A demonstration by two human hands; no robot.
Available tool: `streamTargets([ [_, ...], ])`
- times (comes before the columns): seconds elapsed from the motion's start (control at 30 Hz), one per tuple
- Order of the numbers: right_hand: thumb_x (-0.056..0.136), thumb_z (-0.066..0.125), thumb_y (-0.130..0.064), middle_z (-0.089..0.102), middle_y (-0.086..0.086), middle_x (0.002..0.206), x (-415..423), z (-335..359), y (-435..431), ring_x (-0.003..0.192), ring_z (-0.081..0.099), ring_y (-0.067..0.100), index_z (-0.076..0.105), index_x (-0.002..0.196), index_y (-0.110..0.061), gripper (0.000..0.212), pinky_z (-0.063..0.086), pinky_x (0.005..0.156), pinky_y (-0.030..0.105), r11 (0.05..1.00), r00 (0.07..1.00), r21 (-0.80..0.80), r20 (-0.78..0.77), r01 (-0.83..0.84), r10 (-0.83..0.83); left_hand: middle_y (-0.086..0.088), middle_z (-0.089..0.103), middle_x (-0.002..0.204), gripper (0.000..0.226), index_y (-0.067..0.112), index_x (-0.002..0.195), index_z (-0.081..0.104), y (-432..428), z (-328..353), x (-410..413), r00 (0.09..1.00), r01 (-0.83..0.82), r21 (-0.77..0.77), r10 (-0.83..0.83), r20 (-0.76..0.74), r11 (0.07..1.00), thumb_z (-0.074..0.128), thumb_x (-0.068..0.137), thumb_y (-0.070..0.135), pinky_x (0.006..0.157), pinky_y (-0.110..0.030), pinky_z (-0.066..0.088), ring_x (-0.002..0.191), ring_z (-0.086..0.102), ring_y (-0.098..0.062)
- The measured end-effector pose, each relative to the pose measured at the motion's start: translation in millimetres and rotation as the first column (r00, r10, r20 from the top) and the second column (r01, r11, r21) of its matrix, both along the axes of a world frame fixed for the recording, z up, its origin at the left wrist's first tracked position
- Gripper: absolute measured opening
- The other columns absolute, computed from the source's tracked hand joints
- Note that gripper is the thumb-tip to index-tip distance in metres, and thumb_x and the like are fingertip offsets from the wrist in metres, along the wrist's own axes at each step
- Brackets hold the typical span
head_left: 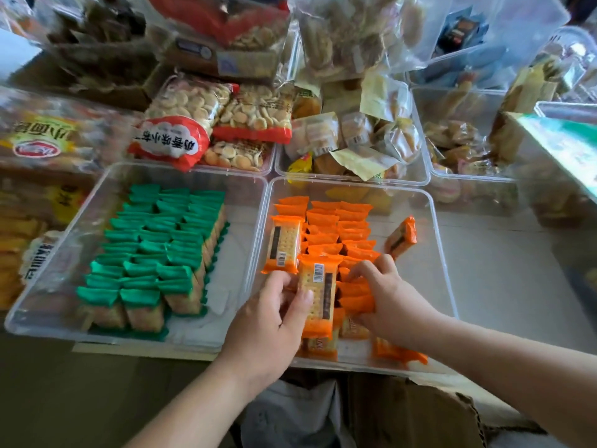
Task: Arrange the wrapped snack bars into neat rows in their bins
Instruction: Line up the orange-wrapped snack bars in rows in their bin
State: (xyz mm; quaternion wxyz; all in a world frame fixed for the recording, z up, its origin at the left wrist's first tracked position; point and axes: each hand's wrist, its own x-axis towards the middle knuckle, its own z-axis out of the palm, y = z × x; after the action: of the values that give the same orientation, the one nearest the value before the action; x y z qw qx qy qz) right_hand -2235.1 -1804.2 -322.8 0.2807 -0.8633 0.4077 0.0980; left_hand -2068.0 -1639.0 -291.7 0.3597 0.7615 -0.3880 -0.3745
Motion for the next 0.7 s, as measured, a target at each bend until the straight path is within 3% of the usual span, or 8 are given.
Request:
streamTargets([
  [0.1,0.079,0.084,-0.038,0.028,-0.007,0.129,0,10,-3,0.094,0.063,0.023,0.037,0.13,-0.037,0.07,0.058,0.082,0.038,0.999,1.0,-0.031,-0.014,-0.015,0.014,0.02,0.075,0.107,0.013,0.047,0.118,0.054,-1,6,4,0.99,-0.009,0.026,0.013,-0.138,1.0,0.053,0.105,0.042,0.083,-0.044,0.062,0.092,0.073,-0.008],
  [0.2,0.082,0.084,-0.042,0.031,-0.01,0.132,-9,35,-11,0.094,0.063,0.015,0.04,0.132,-0.036,0.066,0.058,0.083,0.034,0.999,0.999,-0.048,0.034,-0.024,0.026,0.016,0.077,0.107,0.021,0.039,0.123,0.058,-3,18,3,0.958,-0.064,0.06,0.078,-0.275,0.996,0.056,0.106,0.027,0.07,-0.022,0.059,0.092,0.074,-0.007],
  [0.27,0.081,0.084,-0.044,0.036,-0.01,0.136,-19,55,-11,0.099,0.062,0.014,0.042,0.136,-0.037,0.069,0.06,0.078,0.035,0.977,0.981,-0.194,0.149,-0.09,0.12,0.012,0.079,0.101,0.017,0.031,0.119,0.064,-5,27,-1,0.918,-0.115,0.09,0.14,-0.372,0.989,0.06,0.105,0.023,0.065,-0.016,0.055,0.087,0.075,-0.005],
  [0.37,0.077,0.084,-0.054,0.048,-0.006,0.136,-28,74,1,0.108,0.06,0.018,0.048,0.142,-0.037,0.076,0.058,0.071,0.033,0.862,0.874,-0.413,0.25,-0.294,0.417,-0.001,0.079,0.089,0.014,0.022,0.103,0.078,-15,37,-7,0.811,-0.154,0.155,0.214,-0.545,0.976,0.064,0.102,0.022,0.063,-0.028,0.053,0.071,0.071,-0.013],
  [0.47,0.093,0.07,-0.048,0.061,-0.006,0.127,-29,71,13,0.11,0.062,0.02,0.06,0.135,-0.029,0.047,0.058,0.084,0.036,0.803,0.772,-0.465,0.324,-0.373,0.547,-0.013,0.076,0.088,0.025,0.014,0.1,0.08,-26,47,-12,0.736,-0.112,0.166,0.193,-0.648,0.98,0.059,0.105,0.027,0.059,-0.032,0.051,0.068,0.066,-0.02],
  [0.53,0.097,0.068,-0.039,0.07,-0.013,0.109,-29,70,11,0.097,0.067,0.011,0.067,0.122,-0.028,0.027,0.058,0.081,0.033,0.92,0.794,-0.34,0.495,-0.195,0.352,-0.018,0.077,0.09,0.038,0.012,0.103,0.077,-30,48,-14,0.774,-0.098,0.162,0.178,-0.608,0.982,0.053,0.107,0.041,0.059,-0.033,0.051,0.069,0.067,-0.022],
  [0.6,0.094,0.074,-0.031,0.073,-0.016,0.087,-29,74,1,0.077,0.069,0.004,0.068,0.106,-0.034,0.014,0.059,0.073,0.031,0.995,0.823,0.041,0.56,0.085,-0.094,-0.012,0.077,0.086,0.04,0.017,0.101,0.075,-29,38,-13,0.889,-0.132,0.134,0.177,-0.421,0.982,0.049,0.106,0.048,0.063,-0.035,0.053,0.067,0.068,-0.018],
  [0.7,0.094,0.075,-0.022,0.078,-0.003,0.087,-30,80,-10,0.075,0.077,0.017,0.068,0.109,-0.027,0.017,0.064,0.074,0.037,0.801,0.768,0.555,0.406,0.223,-0.495,0.004,0.075,0.087,0.023,0.031,0.099,0.073,-23,15,-10,0.981,-0.106,0.057,0.114,-0.158,0.993,0.054,0.105,0.042,0.073,-0.034,0.061,0.074,0.07,-0.007],
])
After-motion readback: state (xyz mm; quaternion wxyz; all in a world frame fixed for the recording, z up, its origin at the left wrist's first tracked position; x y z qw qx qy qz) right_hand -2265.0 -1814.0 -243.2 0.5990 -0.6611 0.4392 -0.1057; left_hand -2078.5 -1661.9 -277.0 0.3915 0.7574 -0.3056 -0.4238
